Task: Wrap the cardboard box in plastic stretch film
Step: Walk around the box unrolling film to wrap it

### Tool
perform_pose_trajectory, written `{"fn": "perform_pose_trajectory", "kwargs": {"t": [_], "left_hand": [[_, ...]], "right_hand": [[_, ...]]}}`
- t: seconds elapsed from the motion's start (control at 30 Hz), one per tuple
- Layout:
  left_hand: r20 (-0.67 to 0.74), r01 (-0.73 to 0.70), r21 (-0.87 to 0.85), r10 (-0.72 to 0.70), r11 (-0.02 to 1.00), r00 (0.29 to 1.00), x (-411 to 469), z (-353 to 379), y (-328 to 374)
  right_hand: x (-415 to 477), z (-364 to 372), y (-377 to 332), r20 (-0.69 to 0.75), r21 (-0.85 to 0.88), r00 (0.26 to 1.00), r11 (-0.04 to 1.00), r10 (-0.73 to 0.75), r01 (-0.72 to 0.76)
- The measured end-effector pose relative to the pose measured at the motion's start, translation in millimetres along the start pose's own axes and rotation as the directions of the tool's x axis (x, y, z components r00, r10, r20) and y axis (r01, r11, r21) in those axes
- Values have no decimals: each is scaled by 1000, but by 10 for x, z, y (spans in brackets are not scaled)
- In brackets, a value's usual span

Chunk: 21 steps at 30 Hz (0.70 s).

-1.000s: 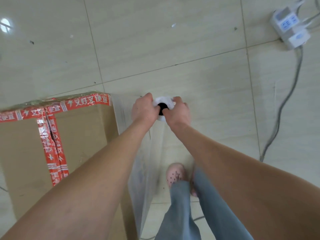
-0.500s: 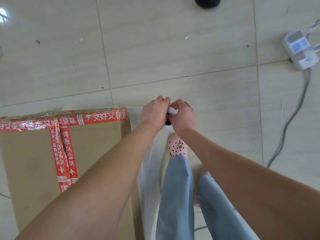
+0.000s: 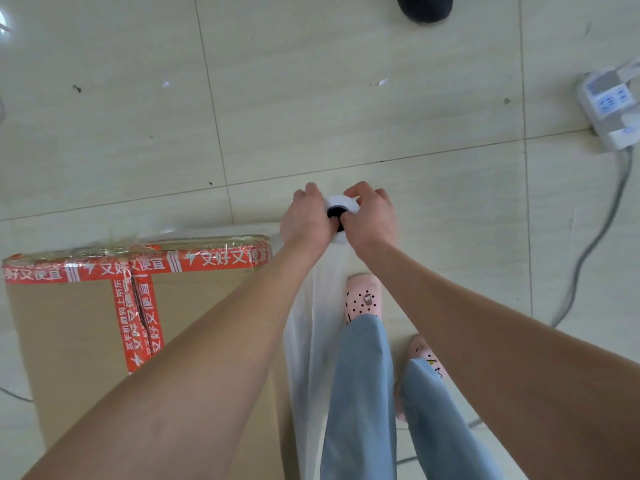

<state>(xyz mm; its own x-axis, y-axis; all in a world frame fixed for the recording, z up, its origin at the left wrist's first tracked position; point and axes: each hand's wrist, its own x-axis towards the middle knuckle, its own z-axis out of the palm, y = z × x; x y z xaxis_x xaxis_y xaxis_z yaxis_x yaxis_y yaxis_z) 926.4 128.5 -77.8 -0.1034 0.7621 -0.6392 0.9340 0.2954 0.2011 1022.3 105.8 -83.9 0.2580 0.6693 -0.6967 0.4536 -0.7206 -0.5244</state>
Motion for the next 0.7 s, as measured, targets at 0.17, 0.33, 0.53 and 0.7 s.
{"fn": "perform_pose_trajectory", "kwargs": {"t": [0.17,0.33,0.53,0.7], "left_hand": [[210,-229,246,179,942,961,291,-135,94],[234,-205,308,135,929,963,400,-182,90],[156,-125,258,87,958,984,494,-360,-96],[68,21,127,-30,992,997,574,-506,-382]], "right_hand": [[22,54,5,-5,28,1000,999,23,-23],[38,129,-54,16,77,990,987,137,-138],[153,231,-329,38,73,997,995,72,-75],[217,406,-598,82,70,997,998,4,-9]]}}
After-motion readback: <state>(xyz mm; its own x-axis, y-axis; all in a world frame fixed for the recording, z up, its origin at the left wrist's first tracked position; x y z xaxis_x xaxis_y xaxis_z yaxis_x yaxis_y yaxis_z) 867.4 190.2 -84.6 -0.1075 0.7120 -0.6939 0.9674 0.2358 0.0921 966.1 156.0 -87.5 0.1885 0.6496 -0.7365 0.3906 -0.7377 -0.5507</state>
